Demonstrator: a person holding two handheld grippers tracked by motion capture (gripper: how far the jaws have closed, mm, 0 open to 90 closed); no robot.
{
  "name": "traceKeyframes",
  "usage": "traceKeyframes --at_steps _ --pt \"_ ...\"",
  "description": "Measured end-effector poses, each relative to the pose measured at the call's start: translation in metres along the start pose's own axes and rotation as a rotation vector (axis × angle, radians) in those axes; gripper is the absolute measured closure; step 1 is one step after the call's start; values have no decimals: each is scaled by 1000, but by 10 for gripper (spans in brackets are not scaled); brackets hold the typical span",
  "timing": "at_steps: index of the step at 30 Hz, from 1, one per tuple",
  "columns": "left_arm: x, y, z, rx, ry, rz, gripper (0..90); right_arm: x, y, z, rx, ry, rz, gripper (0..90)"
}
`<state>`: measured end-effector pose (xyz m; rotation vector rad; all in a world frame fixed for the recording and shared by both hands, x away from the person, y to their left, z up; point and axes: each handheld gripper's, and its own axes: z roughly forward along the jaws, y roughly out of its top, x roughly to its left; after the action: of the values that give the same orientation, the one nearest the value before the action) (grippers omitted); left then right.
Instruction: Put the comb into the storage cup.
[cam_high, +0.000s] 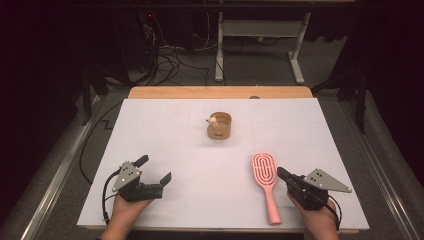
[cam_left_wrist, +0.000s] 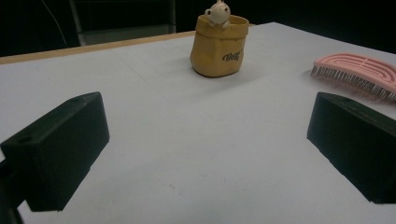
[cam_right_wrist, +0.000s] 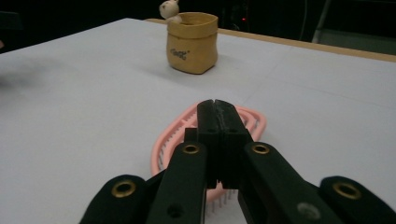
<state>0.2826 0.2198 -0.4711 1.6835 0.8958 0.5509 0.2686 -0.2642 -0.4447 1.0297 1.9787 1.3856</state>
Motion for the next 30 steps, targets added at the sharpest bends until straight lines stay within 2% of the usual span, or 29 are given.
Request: traceKeyframes --at_steps 4,7,9,11,12,16,17,19,25,30 --pt "0 0 -1 -2 4 -2 0 7 3 2 36 47 -27 900" --pt "1 0 -2 7 15 -9 0 19 5 1 69 110 -61 900" --pt "2 0 -3 9 18 -12 0 22 5 0 79 120 -66 900" --pt "3 0 -3 6 15 -20 0 28 6 1 122 145 -90 900" --pt "3 0 -3 7 11 -20 0 28 6 1 122 145 -90 900" --pt "2 1 -3 2 6 -2 0 34 4 6 198 165 -118 900" --pt "2 1 -3 2 6 -2 0 34 4 6 198 165 -118 900" --pt "2 2 -3 1 6 1 0 36 3 10 246 181 -124 900" --pt "3 2 -4 -3 6 1 0 37 1 14 294 208 -136 900" --pt "3 2 -4 -5 3 0 0 36 0 14 325 209 -145 900"
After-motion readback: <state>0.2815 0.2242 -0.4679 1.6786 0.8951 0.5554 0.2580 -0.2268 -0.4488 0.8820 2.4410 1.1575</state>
